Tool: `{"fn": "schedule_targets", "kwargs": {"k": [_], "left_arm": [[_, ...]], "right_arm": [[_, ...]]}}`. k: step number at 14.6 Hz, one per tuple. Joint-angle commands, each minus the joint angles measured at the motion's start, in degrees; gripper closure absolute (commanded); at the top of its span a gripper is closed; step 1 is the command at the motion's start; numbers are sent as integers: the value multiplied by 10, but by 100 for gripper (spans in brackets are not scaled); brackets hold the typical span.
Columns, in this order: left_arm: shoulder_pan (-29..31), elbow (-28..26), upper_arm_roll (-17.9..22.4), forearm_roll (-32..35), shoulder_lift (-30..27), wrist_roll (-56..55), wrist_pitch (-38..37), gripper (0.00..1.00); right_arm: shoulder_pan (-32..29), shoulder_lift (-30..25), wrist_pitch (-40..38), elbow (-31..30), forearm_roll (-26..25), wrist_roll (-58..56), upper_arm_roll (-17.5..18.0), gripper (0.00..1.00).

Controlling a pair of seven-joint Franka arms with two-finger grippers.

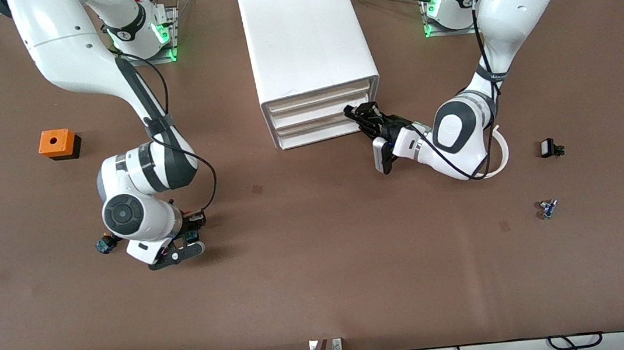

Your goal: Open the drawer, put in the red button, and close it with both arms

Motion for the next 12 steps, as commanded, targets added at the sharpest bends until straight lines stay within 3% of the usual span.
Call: {"fn": "schedule_targets", "kwargs": {"k": [1,7,9,10,11,12], "left_arm": [[4,66,11,-6,38,-24,6,97],[6,175,50,-3,91,-74,5,96],[6,181,51,-4,95,-84,6,90],[6,181,51,-4,95,-87,6,56],[6,181,51,-9,96,-89,6,1],[7,181,51,-8,93,-90,5,0]], "right_arm": [[3,-33,-21,28,9,-1,1,100],[29,-36,-130,157,8,9,2,100],[43,-35,-146,175,9,45,4,100],[53,-36,-147,179,9,64,13,100],[56,-36,-147,184,10,77,20,100],[57,-36,-147,192,10,84,32,100]]}}
